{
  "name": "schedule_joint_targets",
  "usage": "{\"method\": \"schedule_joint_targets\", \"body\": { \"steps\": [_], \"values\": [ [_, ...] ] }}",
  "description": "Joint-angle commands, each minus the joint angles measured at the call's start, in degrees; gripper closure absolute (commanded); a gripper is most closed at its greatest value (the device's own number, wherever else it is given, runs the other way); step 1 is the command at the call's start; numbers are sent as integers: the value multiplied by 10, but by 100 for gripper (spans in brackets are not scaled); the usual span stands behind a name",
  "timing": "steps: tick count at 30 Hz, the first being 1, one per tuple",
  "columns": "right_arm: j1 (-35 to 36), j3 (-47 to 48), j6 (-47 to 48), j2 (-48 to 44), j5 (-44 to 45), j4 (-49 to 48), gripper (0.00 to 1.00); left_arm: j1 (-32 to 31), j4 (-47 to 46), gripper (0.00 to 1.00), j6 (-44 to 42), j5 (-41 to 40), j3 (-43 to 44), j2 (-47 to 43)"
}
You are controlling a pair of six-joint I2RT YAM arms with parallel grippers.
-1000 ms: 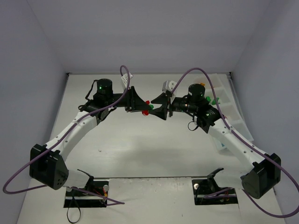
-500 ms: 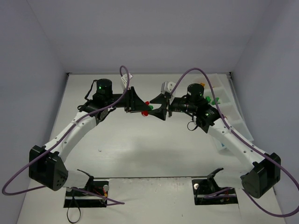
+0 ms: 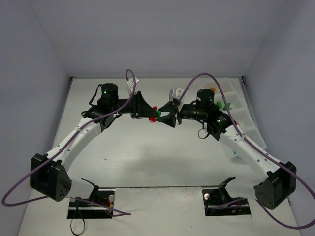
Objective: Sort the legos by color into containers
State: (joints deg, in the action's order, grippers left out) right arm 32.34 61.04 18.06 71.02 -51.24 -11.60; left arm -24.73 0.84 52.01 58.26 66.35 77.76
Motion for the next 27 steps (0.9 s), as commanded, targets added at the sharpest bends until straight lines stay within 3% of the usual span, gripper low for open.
{"method": "schedule_joint_targets", "body": {
  "steps": [1, 27],
  "values": [
    [3, 6, 12, -12, -1, 2, 57, 3, -38, 100, 6, 13, 33, -37],
    [5, 33, 10, 1, 3, -11, 55, 3, -29, 100, 5, 20, 34, -24]
  ]
}}
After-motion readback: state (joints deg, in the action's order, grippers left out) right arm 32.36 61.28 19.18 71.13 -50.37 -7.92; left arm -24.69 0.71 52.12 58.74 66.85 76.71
